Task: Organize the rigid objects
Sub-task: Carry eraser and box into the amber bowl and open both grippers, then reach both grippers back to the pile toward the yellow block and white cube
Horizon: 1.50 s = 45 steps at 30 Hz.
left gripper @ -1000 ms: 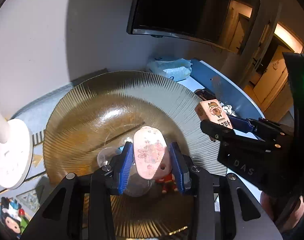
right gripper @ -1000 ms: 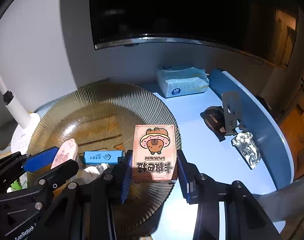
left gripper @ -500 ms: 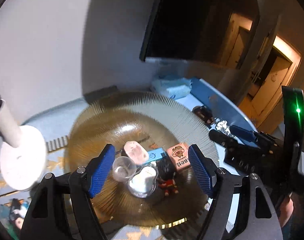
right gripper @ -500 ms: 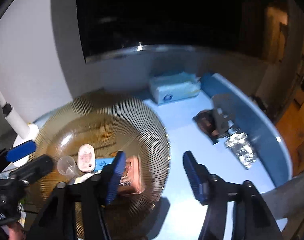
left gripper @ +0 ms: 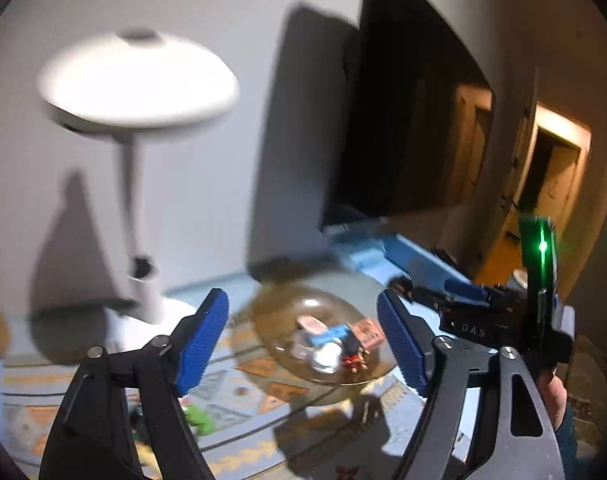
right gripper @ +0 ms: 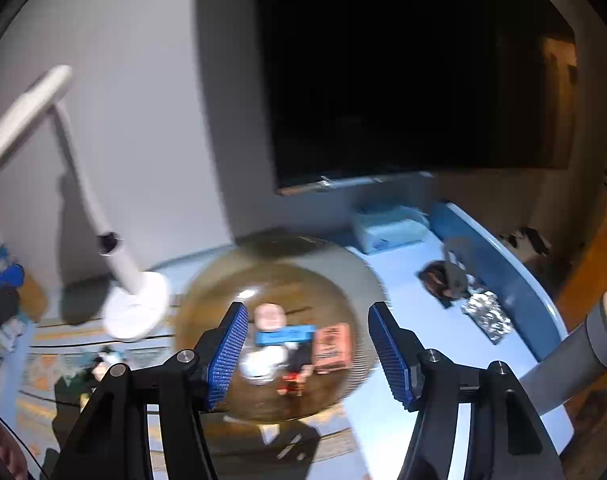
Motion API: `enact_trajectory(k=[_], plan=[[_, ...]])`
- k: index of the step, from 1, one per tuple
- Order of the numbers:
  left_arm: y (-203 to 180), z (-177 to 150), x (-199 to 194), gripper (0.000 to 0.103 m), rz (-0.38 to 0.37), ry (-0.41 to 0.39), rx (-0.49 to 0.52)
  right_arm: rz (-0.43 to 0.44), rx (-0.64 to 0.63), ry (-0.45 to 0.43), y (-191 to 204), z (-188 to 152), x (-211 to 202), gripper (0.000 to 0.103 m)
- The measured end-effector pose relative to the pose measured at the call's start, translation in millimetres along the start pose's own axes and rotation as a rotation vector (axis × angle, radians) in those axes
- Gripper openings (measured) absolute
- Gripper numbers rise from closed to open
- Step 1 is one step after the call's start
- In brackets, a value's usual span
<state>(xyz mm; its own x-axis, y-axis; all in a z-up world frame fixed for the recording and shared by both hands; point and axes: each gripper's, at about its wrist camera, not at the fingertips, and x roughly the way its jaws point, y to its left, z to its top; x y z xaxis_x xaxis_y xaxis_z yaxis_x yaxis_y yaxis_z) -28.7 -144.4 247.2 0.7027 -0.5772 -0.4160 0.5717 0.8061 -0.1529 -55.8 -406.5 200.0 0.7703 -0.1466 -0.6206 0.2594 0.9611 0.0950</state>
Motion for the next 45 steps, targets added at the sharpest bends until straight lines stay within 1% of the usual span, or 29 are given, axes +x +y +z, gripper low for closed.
enact_trajectory(k=[1,2,4,6,7,8,10,11,12,13,14,16,17,18,21,23,25,26,29,32,34,36,38,42,44,45], plan=[[7.1,2.1,-20.6,0.083,0.02,-0.035,-0.006,0.025,-0.008,-0.009,9.1,0.7,-7.9,0.061],[12.3,3.4,-36.3,0.084,0.04,-0.061,-0.009,0.049,-0.02,-0.022,20.1,1.1,-16.7,0.061],[24.8,5.0,-71.7,0.084,0.096,-0.112,-0.017,0.071,-0.05,-0.041,39.4,0.3,-28.2,0.062],[39.2,4.0,-101.6,0.085,0.135,-0.146,-0.037,0.104,-0.091,-0.053,64.8,-1.9,-38.9,0.063],[44.7,2.9,-111.0,0.088,0.152,-0.154,-0.045,0.119,-0.103,-0.053,73.6,-2.7,-41.1,0.063],[53.2,-0.4,-122.8,0.089,0.185,-0.16,-0.061,0.146,-0.121,-0.051,86.8,-5.4,-45.2,0.063],[66.1,-9.8,-133.8,0.093,0.231,-0.164,-0.087,0.192,-0.142,-0.043,105.7,-10.6,-48.8,0.065],[72.5,-15.7,-136.5,0.094,0.251,-0.157,-0.099,0.221,-0.157,-0.038,118.0,-15.4,-49.6,0.07],[82.8,-26.5,-135.4,0.094,0.282,-0.136,-0.119,0.236,-0.168,-0.036,126.3,-19.5,-49.1,0.079],[89.6,-35.5,-130.5,0.094,0.301,-0.111,-0.13,0.25,-0.181,-0.034,135.7,-25.4,-46.5,0.087],[96.5,-46.5,-125.5,0.094,0.318,-0.085,-0.145,0.263,-0.191,-0.03,143.4,-32.4,-42.4,0.088],[117.9,-75.9,-104.8,0.094,0.344,-0.013,-0.196,0.309,-0.205,0.001,159.2,-51.1,-26.2,0.088],[126.6,-89.5,-95.4,0.094,0.353,0.023,-0.22,0.335,-0.205,0.032,165.8,-61.8,-15.1,0.088],[137.5,-109.6,-81.4,0.094,0.365,0.072,-0.251,0.352,-0.204,0.063,169.7,-71.3,-5.6,0.088],[148.0,-147.7,-53.4,0.094,0.387,0.15,-0.271,0.4,-0.207,0.17,181.8,-100.7,30.9,0.088],[149.5,-175.2,-28.1,0.094,0.407,0.236,-0.265,0.403,-0.222,0.225,188.3,-115.8,48.6,0.083],[148.8,-195.3,-14.7,0.094,0.403,0.295,-0.267,0.409,-0.254,0.271,196.7,-126.9,64.1,0.068],[148.4,-204.1,-3.5,0.094,0.393,0.329,-0.272,0.423,-0.265,0.289,199.9,-129.7,69.7,0.066],[145.1,-212.5,15.2,0.094,0.375,0.371,-0.267,0.464,-0.276,0.31,205.3,-132.8,83.1,0.065],[138.9,-215.1,30.6,0.094,0.372,0.407,-0.25,0.515,-0.282,0.334,212.3,-132.7,94.1,0.059],[132.9,-213.8,36.6,0.094,0.381,0.424,-0.228,0.531,-0.285,0.354,217.7,-132.9,102.1,0.053],[129.4,-213.7,45.0,0.094,0.389,0.435,-0.208,0.55,-0.294,0.383,225.2,-136.0,111.6,0.051],[129.0,-213.9,51.3,0.094,0.393,0.441,-0.206,0.551,-0.311,0.39,232.1,-138.2,115.0,0.051],[133.1,-214.8,60.5,0.093,0.426,0.468,-0.213,0.519,-0.354,0.386,245.0,-139.7,125.0,0.051],[135.1,-214.7,58.8,0.089,0.419,0.461,-0.218,0.497,-0.37,0.377,249.4,-139.7,130.2,0.051],[136.1,-214.9,56.8,0.084,0.42,0.46,-0.216,0.477,-0.382,0.37,250.8,-139.8,133.0,0.051]])
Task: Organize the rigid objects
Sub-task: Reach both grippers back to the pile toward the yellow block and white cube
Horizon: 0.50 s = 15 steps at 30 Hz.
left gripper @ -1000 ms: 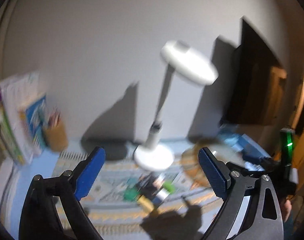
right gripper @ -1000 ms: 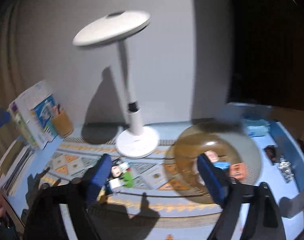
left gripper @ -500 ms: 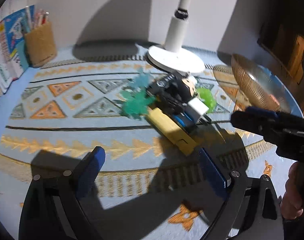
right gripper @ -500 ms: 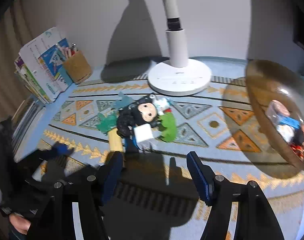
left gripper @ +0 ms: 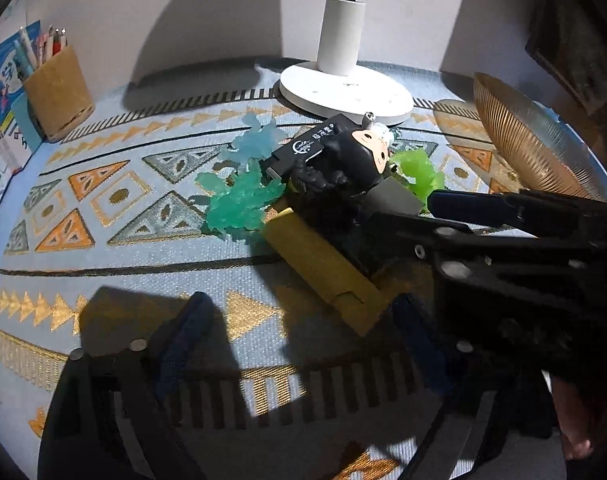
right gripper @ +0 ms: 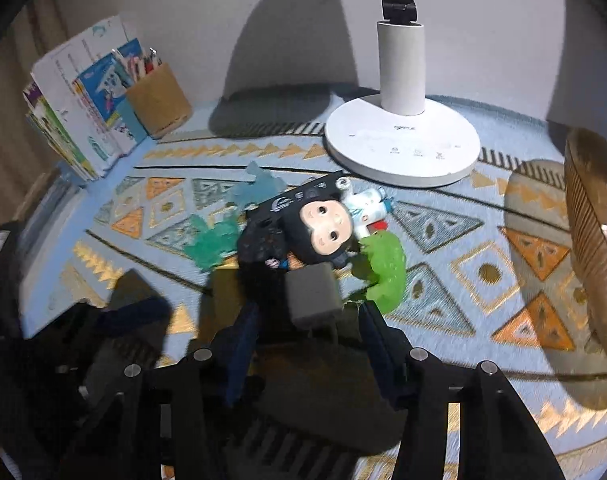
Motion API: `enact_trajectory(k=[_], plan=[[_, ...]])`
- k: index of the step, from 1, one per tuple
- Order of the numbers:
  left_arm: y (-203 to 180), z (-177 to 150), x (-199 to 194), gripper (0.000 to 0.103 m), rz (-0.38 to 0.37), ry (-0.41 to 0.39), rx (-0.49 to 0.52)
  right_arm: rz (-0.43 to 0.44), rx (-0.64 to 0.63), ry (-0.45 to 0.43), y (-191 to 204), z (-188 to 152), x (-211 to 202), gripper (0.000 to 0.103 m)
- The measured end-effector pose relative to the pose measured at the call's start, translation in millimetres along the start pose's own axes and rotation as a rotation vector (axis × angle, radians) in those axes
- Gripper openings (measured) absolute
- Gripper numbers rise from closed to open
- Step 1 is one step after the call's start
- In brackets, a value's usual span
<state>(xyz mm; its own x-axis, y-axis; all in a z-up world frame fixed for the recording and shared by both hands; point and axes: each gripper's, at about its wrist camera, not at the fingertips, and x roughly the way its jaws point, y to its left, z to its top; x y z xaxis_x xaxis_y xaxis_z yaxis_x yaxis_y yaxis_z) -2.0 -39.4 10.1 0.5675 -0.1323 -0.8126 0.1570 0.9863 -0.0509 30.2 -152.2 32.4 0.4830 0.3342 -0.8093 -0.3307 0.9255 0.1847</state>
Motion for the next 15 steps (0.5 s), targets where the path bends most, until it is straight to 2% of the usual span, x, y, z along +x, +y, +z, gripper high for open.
enact_trajectory(k=[1,3,7,11,15], plan=[[2.5,-0.8,-1.3,0.08,0.001,0.001,0.007,-0.015,-0.005,0.001,-0.7,1.2,3.2,0.05],[9.4,-2.6,-4.1,0.074,0.006,0.005,0.008,0.009,-0.004,0.001,-2.6,2.3,5.1,0.047],[33.4,-9.8,-13.1,0.073,-0.012,0.01,-0.031,0.009,-0.007,0.001,-3.4,3.2,7.7,0.032],[42.9,-7.8,-15.1,0.073,-0.034,0.012,-0.056,0.039,0.017,0.009,-7.2,3.2,11.3,0.032],[30.4,3.5,-5.9,0.073,-0.107,0.013,-0.049,0.055,0.042,0.01,-10.3,7.5,15.2,0.032]])
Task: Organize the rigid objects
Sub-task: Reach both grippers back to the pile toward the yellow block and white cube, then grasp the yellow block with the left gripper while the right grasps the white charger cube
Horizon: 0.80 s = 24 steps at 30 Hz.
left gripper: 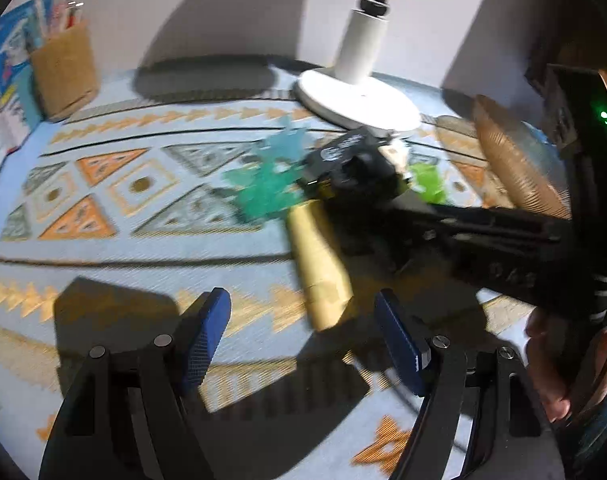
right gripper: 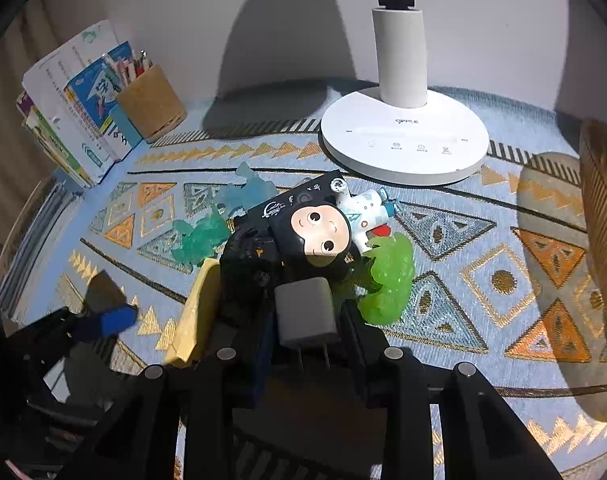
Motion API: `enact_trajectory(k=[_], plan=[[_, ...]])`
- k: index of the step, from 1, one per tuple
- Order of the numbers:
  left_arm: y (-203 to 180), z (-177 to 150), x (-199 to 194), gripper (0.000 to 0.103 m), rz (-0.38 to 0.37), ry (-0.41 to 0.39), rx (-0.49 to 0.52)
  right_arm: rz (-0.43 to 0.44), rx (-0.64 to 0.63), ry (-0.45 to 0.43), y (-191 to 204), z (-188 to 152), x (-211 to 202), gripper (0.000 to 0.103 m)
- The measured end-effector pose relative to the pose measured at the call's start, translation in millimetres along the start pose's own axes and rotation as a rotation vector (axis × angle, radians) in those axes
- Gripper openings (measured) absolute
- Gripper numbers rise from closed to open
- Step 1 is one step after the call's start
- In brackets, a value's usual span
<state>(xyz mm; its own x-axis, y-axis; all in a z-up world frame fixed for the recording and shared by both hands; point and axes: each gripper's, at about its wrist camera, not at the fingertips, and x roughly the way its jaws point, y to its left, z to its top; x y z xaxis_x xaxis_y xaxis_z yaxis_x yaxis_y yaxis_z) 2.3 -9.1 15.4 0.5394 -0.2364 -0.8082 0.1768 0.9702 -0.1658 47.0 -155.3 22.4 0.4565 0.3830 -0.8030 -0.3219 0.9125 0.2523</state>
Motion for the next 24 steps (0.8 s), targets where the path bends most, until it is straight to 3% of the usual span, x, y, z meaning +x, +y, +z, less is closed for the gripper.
enact_trajectory(k=[3,5,7,9,14,18,24], plan=[[-8.3,5.9,8.7,0.07,0.024,-0.012,0.015,0.018,0.012,0.003,-2.9,-1.1,-0.7,0.031],[-12.1,9.1,11.9,0.055,0.044,-0.023,0.037,0.015,0.005,0.0,-2.5,-4.8,-3.8,0.031],[-15.4,10.1,13.7,0.032,0.076,-0.036,0.068,0.004,0.001,-0.006,-2.4,-9.0,-8.6,0.03],[-15.7,7.7,10.4,0.023,0.053,-0.039,0.07,0.018,0.008,-0.011,-4.1,-12.8,-14.6,0.03],[-17.9,-14.9,-7.5,0.023,-0.045,-0.027,0.11,0.021,0.024,-0.028,-5.7,-31.7,-39.8,0.03],[-20.5,-42.2,-25.1,0.023,-0.116,0.007,0.155,-0.039,0.03,-0.02,-10.5,-64.0,-65.1,0.03],[-17.6,-51.6,-28.1,0.022,-0.117,0.011,0.136,-0.044,0.075,-0.001,-23.8,-101.4,-70.8,0.03]])
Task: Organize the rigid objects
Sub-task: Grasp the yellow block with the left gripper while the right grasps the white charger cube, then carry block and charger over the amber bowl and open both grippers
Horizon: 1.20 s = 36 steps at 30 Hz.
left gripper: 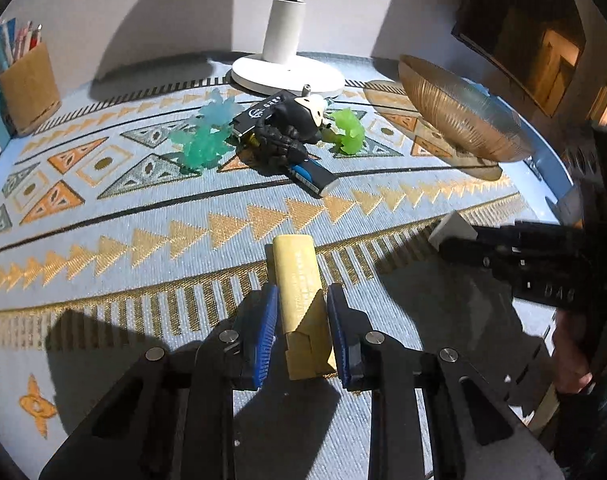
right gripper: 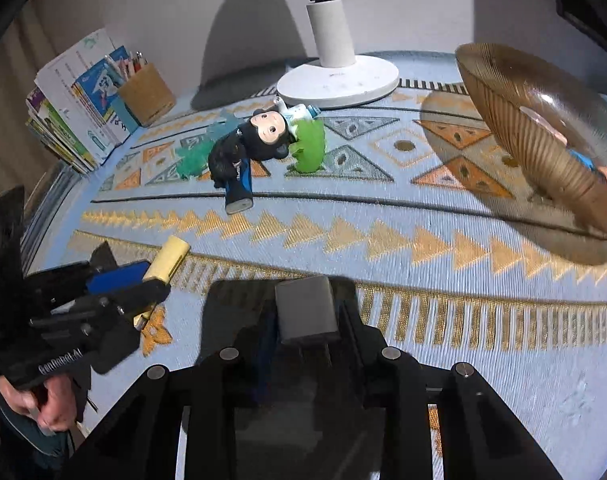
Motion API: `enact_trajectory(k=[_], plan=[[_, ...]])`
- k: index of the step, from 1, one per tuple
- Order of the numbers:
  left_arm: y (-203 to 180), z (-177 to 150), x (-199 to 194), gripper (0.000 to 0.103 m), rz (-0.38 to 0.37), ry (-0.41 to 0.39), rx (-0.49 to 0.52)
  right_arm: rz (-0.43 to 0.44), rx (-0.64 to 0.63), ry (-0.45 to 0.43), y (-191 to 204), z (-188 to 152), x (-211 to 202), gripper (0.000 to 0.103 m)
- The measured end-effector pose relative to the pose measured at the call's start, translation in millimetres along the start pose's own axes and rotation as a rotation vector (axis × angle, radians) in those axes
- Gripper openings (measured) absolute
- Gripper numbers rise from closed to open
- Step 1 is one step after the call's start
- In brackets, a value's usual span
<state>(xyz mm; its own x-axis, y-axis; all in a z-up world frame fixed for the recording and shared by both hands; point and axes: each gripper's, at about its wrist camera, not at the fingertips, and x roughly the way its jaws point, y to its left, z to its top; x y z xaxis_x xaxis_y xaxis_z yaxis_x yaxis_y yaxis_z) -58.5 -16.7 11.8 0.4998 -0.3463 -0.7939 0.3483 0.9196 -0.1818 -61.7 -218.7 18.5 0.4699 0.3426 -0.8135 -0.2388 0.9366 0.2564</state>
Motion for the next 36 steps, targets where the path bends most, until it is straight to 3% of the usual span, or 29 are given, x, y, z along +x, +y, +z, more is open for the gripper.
enact_trajectory(k=[2,4,6,9,12,17,19,20,26,32,36], plan=[[1.3,-0.2,-0.3,0.024,-0.002,0.002,-0.016,-0.006,-0.01,-0.004,1.1,-2.4,-2.1,0.031],[3.1,-1.4,-1.9,0.037,-0.032,-0.001,-0.041,-0.023,-0.029,0.004,5.1,-3.1,-1.4,0.032],[0.0,-3.1,-2.5,0.039,-0.02,-0.005,-0.04,-0.028,-0.031,0.005,7.1,-3.4,-1.2,0.034],[-11.3,-6.0,-1.2,0.039,0.05,-0.012,-0.005,-0.032,-0.028,-0.001,7.9,-2.8,-0.2,0.043],[-19.3,-4.2,3.1,0.039,0.114,-0.014,0.026,-0.047,-0.023,-0.011,10.6,-1.2,2.0,0.044],[-26.8,-4.0,5.5,0.023,0.171,-0.021,0.061,-0.117,-0.032,-0.022,17.1,-1.7,5.0,0.044],[-28.1,-4.7,4.8,0.021,0.155,-0.025,0.063,-0.126,-0.039,-0.026,17.7,-2.6,5.1,0.039],[-28.9,-5.0,3.3,0.021,0.138,-0.029,0.06,-0.146,-0.047,-0.033,19.0,-3.5,4.5,0.027],[-45.5,0.8,-23.5,0.021,0.036,-0.139,0.075,-0.078,0.007,-0.086,11.6,-4.4,-13.8,0.027],[-72.9,29.0,-59.0,0.021,-0.011,-0.283,0.111,-0.113,0.014,-0.23,2.8,6.6,-72.5,0.027],[-105.9,73.5,-87.0,0.021,-0.081,-0.41,0.141,-0.181,0.038,-0.35,-18.5,21.1,-126.9,0.027]])
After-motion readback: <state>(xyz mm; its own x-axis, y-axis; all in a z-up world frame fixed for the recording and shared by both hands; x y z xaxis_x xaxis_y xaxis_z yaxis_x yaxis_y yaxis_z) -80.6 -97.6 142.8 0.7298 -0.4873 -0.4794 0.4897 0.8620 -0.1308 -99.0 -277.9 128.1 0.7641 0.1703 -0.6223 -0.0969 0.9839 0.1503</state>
